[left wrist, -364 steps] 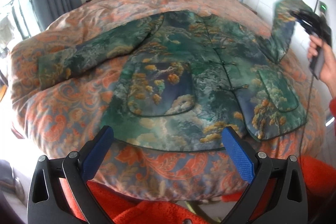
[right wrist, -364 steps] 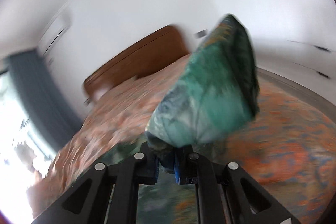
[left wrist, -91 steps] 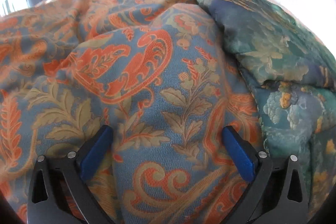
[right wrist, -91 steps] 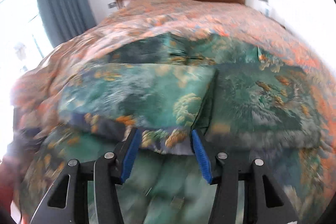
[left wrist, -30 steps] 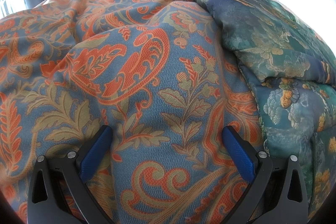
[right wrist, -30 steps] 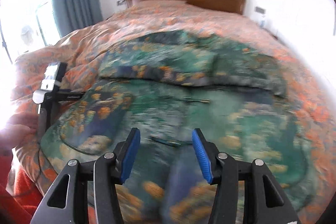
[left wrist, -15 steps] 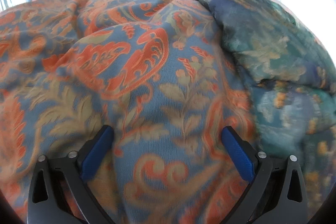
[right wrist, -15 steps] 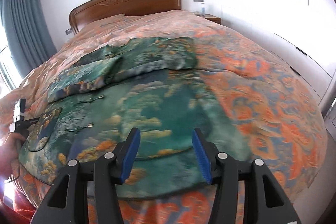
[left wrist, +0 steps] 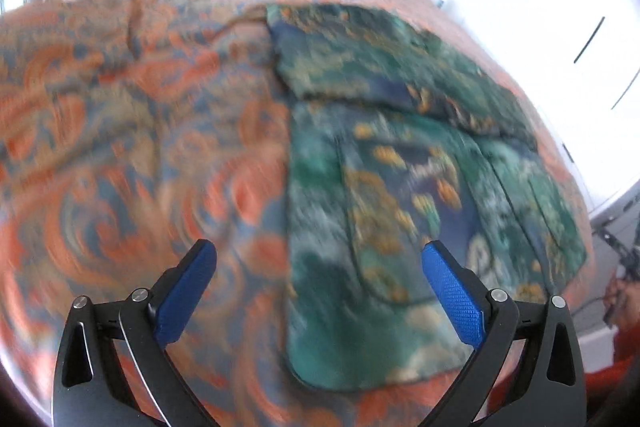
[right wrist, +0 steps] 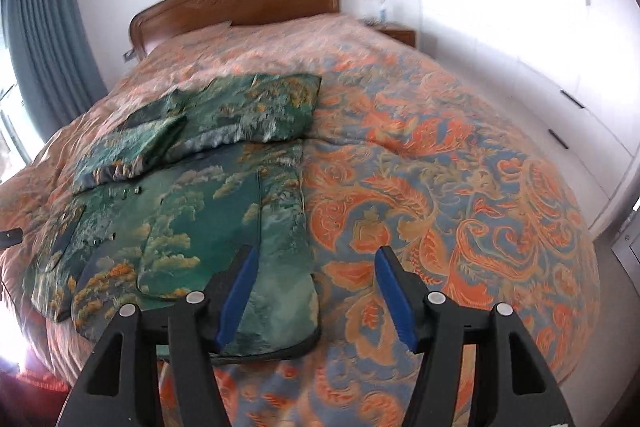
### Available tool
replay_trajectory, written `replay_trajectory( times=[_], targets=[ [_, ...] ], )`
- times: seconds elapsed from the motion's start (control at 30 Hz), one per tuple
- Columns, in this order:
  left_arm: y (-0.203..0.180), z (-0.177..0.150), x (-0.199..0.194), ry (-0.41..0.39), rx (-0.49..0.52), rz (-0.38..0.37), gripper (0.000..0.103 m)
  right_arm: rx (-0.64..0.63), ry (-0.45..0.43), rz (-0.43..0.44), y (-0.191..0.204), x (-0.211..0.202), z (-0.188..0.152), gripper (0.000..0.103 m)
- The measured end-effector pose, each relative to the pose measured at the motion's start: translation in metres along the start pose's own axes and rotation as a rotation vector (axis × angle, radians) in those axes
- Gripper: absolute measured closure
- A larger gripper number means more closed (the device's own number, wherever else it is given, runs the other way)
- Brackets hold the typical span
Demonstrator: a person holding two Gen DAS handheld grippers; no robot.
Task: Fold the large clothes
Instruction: 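Grasp the jacket hem with the right tool while the left tool grasps it too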
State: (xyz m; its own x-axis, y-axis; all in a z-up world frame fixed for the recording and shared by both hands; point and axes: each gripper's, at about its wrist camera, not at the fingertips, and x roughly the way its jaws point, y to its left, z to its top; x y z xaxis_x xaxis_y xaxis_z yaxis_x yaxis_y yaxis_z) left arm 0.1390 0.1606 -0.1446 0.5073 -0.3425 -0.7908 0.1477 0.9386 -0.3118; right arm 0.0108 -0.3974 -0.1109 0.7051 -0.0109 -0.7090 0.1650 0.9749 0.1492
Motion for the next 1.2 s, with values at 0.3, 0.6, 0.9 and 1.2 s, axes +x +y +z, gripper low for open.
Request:
replay_trajectory(
  times=[0.3, 0.6, 0.9, 1.2],
  targets=[
    [-0.011, -0.012, 0.040, 0.118, -0.011, -0.044, 0.001, 0.065, 0.231, 0.171, -0.021, 0.055, -0.010, 0.036],
    [-0.034, -0.022, 0.057, 0.155, 0.059, -0.047, 0.001, 0.151, 0.345, 0.321, -0.018, 0.089, -0.013, 0.035],
    [-0.039, -0.031, 0.051, 0.181, 0.094, -0.058, 0.010, 0.071, 0.356, 0.346, -0.001, 0.075, -0.004, 0.039],
    [-0.035, -0.032, 0.054, 0.231, 0.046, -0.042, 0.055, 0.029, 0.436, 0.340, 0.008, 0.101, -0.009, 0.043]
  ],
)
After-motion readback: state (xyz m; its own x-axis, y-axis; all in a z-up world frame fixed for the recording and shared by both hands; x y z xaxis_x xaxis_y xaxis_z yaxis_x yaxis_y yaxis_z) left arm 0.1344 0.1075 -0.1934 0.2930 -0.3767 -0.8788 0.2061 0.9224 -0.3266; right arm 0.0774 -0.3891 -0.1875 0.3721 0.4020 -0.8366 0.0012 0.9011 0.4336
